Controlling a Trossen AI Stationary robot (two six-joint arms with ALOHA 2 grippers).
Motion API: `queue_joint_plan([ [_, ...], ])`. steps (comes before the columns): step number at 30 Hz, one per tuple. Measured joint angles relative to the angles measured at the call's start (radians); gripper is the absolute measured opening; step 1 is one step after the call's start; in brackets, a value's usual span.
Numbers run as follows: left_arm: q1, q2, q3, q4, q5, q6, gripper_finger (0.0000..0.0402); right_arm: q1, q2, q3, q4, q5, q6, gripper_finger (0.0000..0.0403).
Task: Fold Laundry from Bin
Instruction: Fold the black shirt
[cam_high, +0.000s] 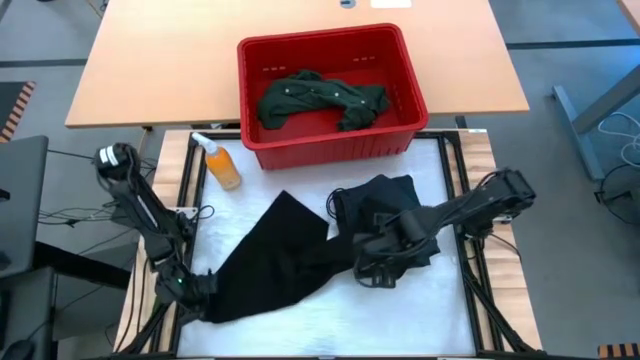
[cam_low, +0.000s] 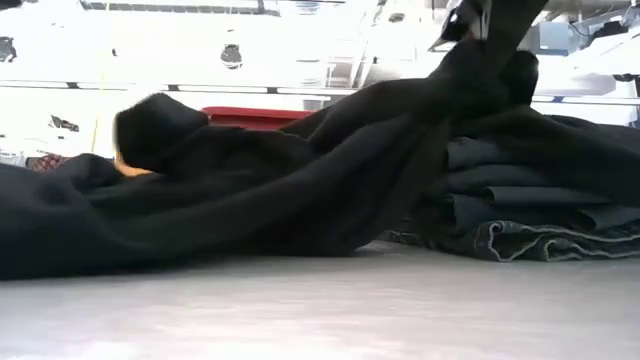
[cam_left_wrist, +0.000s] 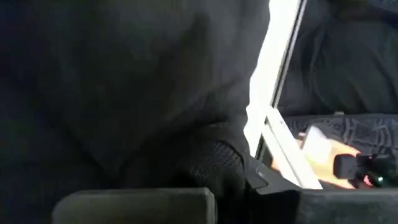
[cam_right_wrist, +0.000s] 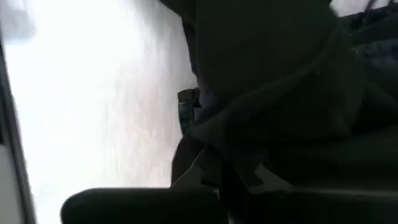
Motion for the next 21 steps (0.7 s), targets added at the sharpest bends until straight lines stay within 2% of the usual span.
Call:
queue_joint_plan([
  [5, 0.003, 0.133, 0.016, 0.074, 0.034, -0.050, 0.0001, -0.040, 0.041, 0.000, -0.002, 0.023, -0.084, 0.0020],
  [9, 0.001, 0.181, 0.074, 0.015, 0.037, 0.017, 0.0014, -0.121, 0.042, 0.004, -0.003, 0.077, -0.131, 0.0020],
  [13, 0.028, 0.165, 0.125, -0.070, 0.044, 0.082, 0.0047, -0.211, 0.042, 0.038, -0.014, 0.157, -0.179, 0.0020],
  [18, 0.083, 0.130, 0.129, -0.096, -0.017, 0.106, 0.0103, -0.305, 0.042, 0.088, -0.012, 0.177, -0.251, 0.0020],
  [21, 0.130, 0.117, 0.129, -0.098, 0.054, 0.127, 0.0141, -0.341, 0.041, 0.107, -0.017, 0.177, -0.264, 0.0020],
])
